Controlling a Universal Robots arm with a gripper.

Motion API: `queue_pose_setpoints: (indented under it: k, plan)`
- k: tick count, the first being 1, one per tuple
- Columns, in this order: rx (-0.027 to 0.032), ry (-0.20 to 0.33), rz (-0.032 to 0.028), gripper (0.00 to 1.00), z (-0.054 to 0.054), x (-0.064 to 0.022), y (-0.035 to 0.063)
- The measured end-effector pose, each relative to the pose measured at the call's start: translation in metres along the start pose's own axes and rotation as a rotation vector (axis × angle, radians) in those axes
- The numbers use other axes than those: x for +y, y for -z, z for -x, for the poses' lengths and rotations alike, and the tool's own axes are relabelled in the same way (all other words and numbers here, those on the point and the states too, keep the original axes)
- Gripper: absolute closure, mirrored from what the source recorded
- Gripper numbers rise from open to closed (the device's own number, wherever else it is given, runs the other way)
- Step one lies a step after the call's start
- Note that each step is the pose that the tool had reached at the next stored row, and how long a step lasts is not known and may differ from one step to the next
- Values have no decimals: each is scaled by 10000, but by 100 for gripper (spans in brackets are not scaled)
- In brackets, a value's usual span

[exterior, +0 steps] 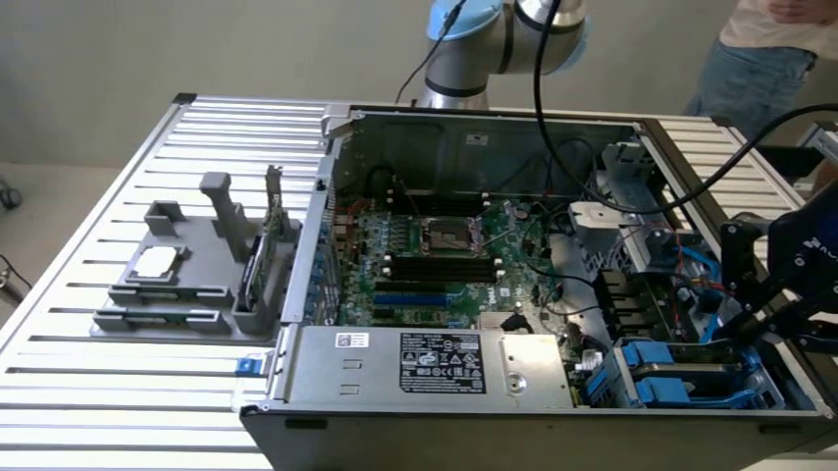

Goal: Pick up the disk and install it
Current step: 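Insert the first disk wire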

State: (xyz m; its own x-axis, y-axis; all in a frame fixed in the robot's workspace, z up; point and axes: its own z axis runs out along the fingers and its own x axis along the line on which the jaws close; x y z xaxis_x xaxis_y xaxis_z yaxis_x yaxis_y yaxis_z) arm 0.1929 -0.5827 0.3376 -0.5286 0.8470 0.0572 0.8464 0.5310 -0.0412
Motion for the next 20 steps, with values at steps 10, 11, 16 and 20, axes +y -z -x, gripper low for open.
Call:
queue_pose_setpoints:
  k: [10,11,16,20]
  plan:
    - [2,0,-1,84,-38,-54,114]
    - [2,0,-2,84,-50,-70,131]
    - [2,-16,-1,84,-121,-174,170]
    - [8,-136,6,84,-156,-228,166]
